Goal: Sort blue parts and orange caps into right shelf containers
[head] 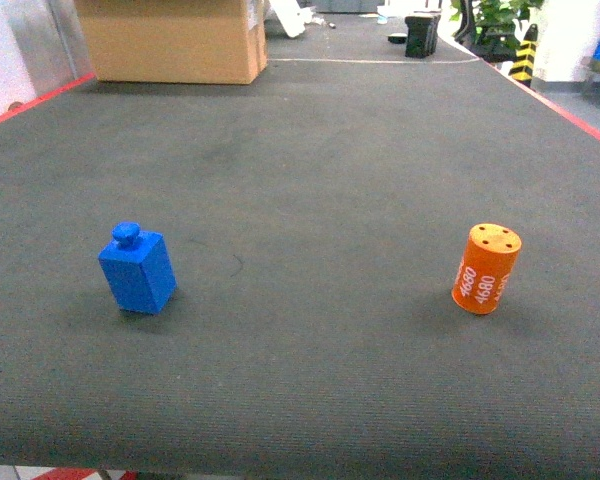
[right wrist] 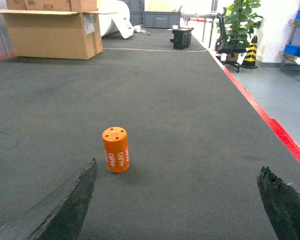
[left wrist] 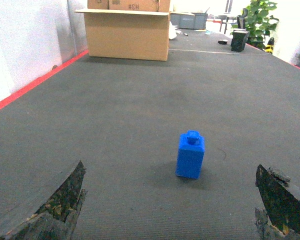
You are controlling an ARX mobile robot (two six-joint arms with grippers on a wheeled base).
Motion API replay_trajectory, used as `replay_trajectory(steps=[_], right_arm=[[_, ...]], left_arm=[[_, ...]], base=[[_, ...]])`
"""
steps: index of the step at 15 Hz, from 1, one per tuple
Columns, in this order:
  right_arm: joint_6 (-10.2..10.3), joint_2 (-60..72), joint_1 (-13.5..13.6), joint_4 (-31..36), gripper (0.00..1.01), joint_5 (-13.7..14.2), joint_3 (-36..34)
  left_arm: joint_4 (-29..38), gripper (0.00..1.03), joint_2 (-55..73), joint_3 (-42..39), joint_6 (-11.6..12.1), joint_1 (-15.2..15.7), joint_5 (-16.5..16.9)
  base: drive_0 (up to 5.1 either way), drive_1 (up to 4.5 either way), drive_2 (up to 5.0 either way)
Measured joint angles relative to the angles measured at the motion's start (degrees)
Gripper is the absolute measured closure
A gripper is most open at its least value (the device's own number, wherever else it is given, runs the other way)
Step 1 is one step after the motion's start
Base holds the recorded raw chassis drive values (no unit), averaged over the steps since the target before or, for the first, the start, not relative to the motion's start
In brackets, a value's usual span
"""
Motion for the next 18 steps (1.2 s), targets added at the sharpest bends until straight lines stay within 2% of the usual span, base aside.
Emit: replay_trajectory(steps=[18], right_arm=[[0.0, 0.0, 0.0, 0.0, 0.03, 0.02, 0.0]], left_arm=[[0.0, 0.05, 0.0, 0.0, 0.0, 0.0, 0.0]], base=[[0.0, 0.0, 0.0]])
